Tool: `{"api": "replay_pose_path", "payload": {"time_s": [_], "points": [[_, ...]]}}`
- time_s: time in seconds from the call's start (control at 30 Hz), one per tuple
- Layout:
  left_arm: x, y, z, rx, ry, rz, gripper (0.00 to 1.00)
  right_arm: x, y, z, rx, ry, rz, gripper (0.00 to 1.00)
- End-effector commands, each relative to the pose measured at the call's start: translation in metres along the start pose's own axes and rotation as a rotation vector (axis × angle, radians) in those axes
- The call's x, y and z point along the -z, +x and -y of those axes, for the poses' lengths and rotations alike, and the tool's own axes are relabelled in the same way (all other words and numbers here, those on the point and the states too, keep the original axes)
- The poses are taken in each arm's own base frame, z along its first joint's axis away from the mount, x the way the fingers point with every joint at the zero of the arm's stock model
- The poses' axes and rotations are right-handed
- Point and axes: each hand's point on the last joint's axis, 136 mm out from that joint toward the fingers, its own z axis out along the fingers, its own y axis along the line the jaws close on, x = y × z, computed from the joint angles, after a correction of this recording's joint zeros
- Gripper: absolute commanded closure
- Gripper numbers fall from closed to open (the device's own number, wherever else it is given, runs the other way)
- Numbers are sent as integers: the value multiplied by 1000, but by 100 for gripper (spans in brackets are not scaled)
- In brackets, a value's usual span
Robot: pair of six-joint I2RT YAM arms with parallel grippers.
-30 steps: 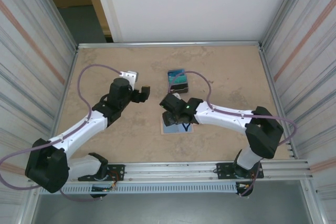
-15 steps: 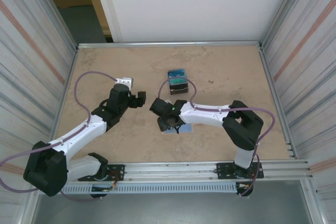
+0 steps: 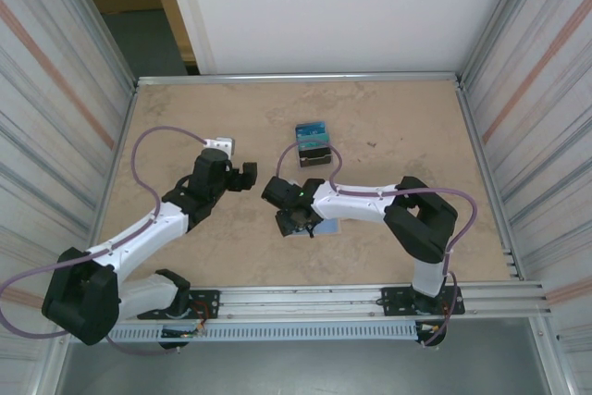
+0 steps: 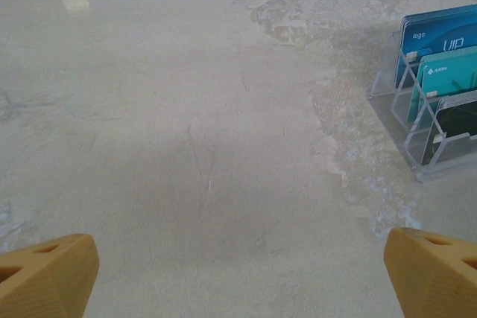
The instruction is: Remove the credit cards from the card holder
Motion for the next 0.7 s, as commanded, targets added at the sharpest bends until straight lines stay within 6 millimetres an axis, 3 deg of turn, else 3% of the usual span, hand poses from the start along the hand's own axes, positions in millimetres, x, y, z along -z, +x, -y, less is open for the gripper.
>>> {"api": "replay_pose_path", "payload": {"time_s": [0.0, 0.3, 0.67], "points": [[0, 0, -6, 15, -27, -6, 1, -12, 14, 12, -17, 54, -45, 43], [0, -2, -5, 12, -25, -6, 1, -20, 20, 17, -35, 55, -62, 50], [5, -8, -2, 13, -6, 10, 1, -11, 12, 26, -93, -5, -18, 69]]}}
